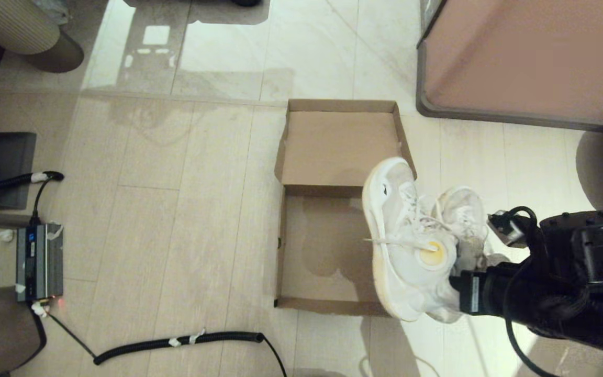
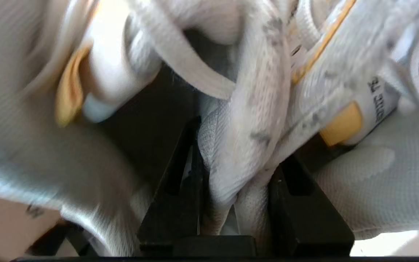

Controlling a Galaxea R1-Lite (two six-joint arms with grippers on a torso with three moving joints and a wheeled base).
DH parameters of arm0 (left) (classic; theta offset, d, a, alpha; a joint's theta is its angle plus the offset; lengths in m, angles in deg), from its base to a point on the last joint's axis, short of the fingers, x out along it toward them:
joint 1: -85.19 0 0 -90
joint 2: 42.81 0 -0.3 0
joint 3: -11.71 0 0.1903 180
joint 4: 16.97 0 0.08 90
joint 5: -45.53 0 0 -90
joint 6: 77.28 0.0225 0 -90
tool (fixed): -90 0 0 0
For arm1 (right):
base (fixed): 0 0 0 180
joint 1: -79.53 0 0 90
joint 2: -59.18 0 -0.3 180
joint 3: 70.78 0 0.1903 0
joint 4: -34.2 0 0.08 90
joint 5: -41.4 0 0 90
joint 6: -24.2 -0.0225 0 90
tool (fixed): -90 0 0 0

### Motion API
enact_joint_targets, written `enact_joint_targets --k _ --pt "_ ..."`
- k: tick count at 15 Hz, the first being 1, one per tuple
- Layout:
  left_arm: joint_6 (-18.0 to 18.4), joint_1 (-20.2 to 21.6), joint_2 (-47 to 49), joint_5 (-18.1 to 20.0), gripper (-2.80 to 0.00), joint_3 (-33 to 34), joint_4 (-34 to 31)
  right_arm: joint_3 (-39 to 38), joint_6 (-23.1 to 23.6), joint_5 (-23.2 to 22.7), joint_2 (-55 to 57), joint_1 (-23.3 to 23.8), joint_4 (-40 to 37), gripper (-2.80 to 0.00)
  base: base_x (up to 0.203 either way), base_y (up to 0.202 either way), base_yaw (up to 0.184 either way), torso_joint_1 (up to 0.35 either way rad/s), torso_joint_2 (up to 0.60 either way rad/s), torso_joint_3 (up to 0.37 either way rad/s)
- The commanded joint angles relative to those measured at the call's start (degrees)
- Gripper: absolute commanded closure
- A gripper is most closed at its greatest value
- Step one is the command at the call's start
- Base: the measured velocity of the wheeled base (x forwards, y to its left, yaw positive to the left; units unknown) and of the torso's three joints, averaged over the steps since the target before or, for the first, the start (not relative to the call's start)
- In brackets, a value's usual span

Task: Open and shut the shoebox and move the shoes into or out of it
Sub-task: Put the shoes into the shoe box

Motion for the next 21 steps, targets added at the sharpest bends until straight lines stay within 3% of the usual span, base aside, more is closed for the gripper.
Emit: enact_joint_targets --k 1,3,6,16,21 --pt "0.02 0.00 0.01 -0.02 0.00 0.00 -0.02 -0.05 -0.80 3.14 5.25 -9.50 4.43 0.00 0.000 0.000 0.000 0.000 0.00 0.000" --pt "0.02 0.00 -0.01 0.07 0.00 0.00 -0.02 0.59 -1.15 4.50 10.36 -12.52 8.02 0.00 0.000 0.000 0.000 0.000 0.00 0.000" --pt "-0.05 0.00 -0.01 -0.02 0.00 0.00 -0.02 5.05 -2.64 5.57 17.26 -13.33 10.39 0.00 0.000 0.000 0.000 0.000 0.00 0.000" --pt "0.02 0.00 0.00 -0.02 0.00 0.00 -0.02 14.31 -2.53 6.94 32.43 -10.72 13.78 0.00 0.000 0.000 0.000 0.000 0.00 0.000" --pt "0.02 0.00 0.01 -0.02 0.00 0.00 -0.02 21.55 -1.77 13.58 40.56 -9.88 14.21 0.00 0.000 0.000 0.000 0.000 0.00 0.000"
